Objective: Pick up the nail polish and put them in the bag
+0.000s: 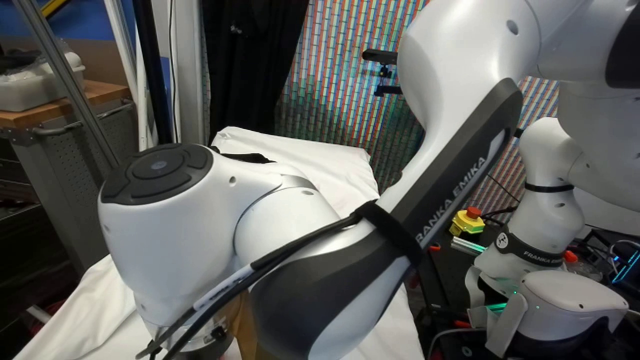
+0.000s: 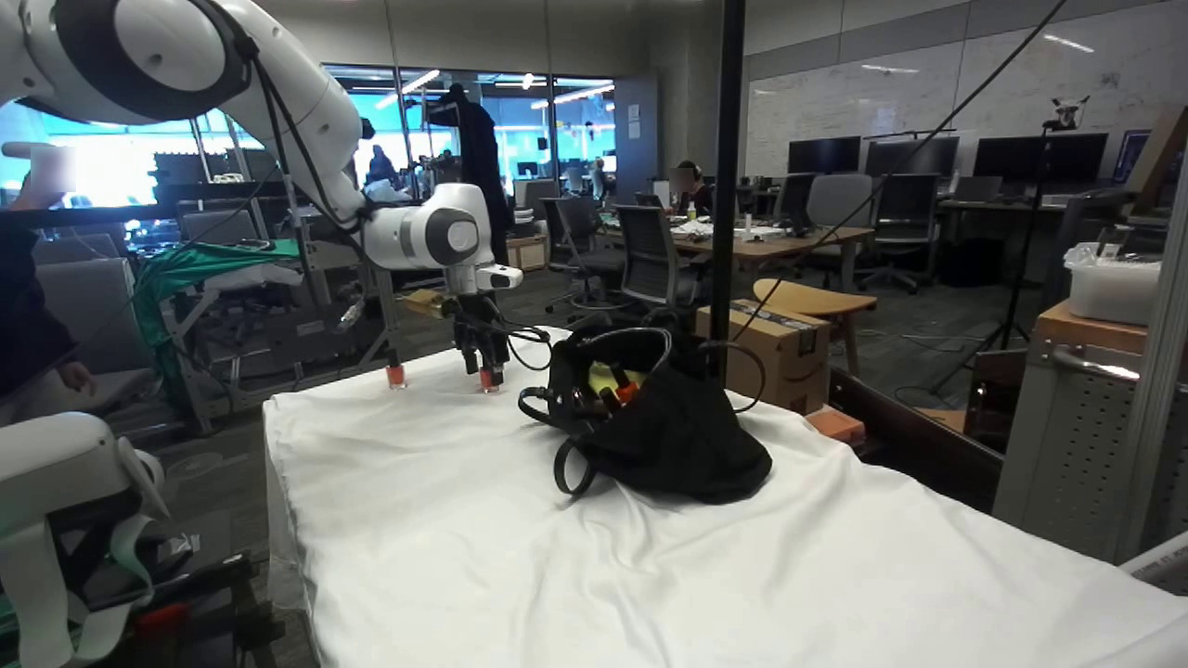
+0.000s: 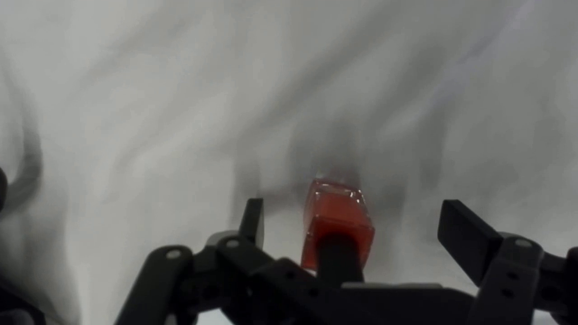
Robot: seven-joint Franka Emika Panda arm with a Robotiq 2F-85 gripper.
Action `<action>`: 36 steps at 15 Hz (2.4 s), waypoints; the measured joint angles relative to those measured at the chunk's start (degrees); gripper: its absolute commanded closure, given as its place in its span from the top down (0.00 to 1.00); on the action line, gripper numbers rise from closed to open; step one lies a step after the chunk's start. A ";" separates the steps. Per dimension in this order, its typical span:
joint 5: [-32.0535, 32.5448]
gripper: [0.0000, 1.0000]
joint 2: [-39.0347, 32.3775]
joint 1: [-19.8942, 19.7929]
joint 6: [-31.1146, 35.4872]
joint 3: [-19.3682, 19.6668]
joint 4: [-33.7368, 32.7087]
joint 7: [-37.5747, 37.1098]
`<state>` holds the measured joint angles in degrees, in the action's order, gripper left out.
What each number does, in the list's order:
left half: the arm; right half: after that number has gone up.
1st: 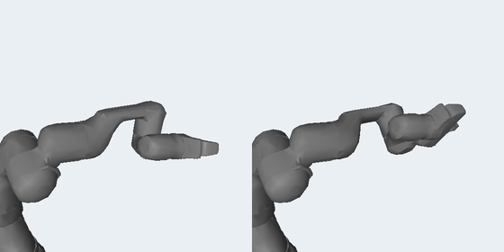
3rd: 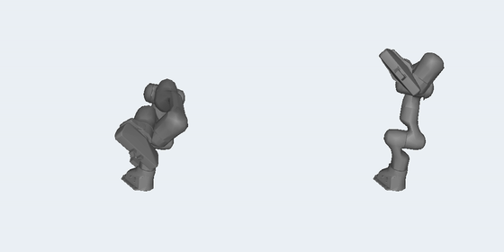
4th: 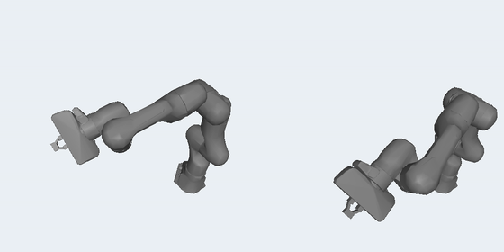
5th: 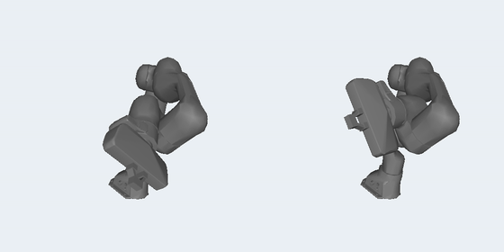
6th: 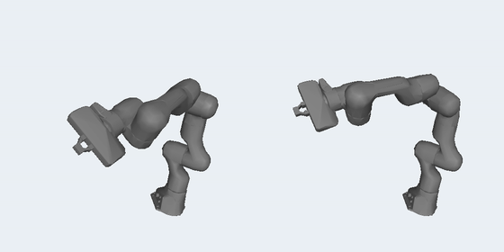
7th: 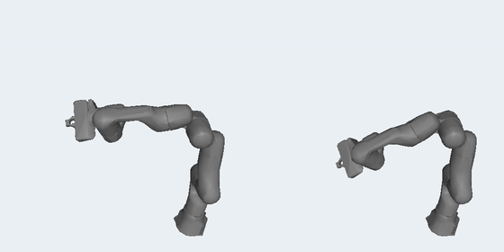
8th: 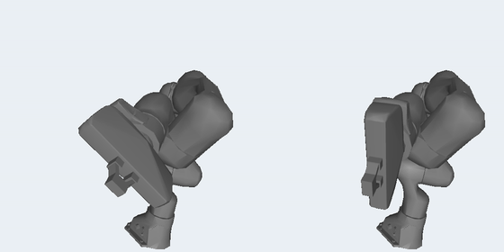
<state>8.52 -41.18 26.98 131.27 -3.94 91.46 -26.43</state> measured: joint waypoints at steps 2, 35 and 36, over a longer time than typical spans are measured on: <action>-0.02 1.00 0.02 -0.31 0.61 -0.09 0.09 0.45; 0.01 0.16 1.80 -0.82 -0.62 0.52 2.45 1.41; 0.01 0.16 2.39 -1.31 -0.78 0.75 2.95 1.47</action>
<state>8.53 -38.79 25.67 130.49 -3.19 94.42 -24.96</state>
